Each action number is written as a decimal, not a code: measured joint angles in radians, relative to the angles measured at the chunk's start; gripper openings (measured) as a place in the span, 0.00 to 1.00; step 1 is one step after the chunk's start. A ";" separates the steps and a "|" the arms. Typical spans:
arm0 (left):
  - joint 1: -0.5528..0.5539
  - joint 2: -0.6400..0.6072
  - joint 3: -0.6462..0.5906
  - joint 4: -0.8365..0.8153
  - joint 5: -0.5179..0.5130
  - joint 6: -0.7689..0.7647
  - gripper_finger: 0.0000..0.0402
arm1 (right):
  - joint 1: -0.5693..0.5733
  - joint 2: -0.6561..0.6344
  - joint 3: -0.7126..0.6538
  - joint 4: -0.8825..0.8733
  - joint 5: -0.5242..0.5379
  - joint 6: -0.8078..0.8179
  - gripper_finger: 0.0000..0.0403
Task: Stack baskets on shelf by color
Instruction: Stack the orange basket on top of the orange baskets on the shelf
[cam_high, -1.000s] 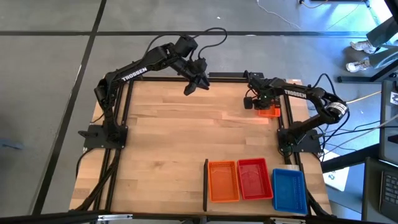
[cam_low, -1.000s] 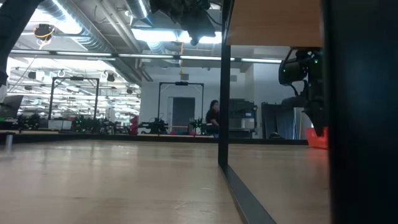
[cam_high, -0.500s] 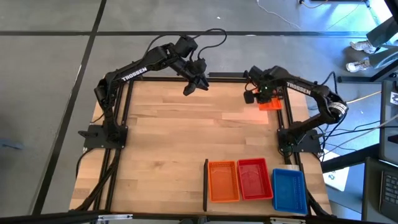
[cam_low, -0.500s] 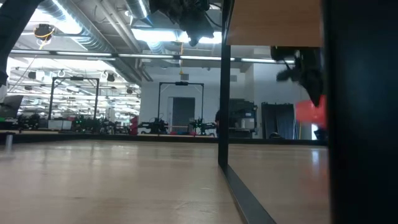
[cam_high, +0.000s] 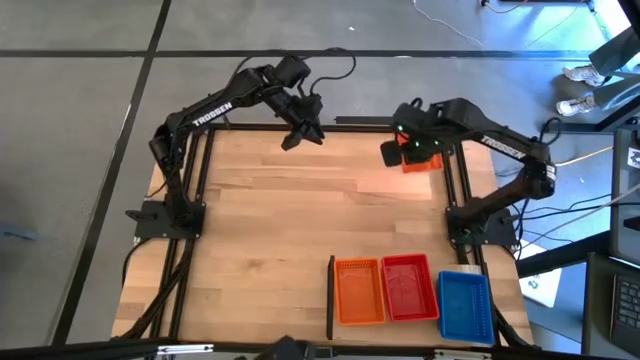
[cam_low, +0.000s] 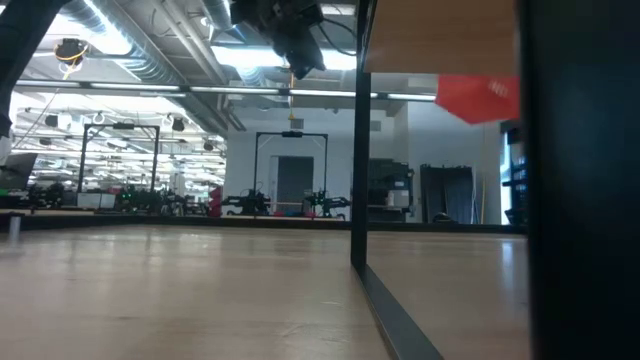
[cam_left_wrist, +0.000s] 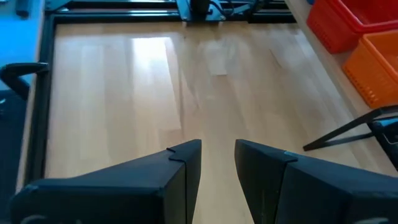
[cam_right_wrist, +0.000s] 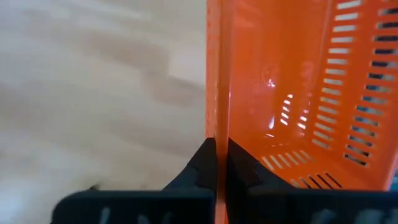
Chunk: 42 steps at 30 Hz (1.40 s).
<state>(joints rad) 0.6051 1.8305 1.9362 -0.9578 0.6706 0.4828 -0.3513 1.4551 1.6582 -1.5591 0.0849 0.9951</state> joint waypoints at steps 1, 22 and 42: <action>0.004 -0.002 0.000 -0.001 -0.001 0.000 0.22 | 0.038 0.000 0.026 -0.011 -0.007 0.022 0.00; 0.076 -0.015 0.000 -0.087 0.065 0.061 0.22 | 0.744 0.020 0.471 0.350 0.226 0.356 0.01; 0.070 -0.103 -0.002 -0.261 0.188 0.234 0.22 | 0.869 0.237 0.462 0.522 0.254 0.583 0.01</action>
<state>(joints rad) 0.6747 1.7276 1.9347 -1.2188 0.8581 0.7166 0.5178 1.6924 2.1204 -1.0370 0.3387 1.5780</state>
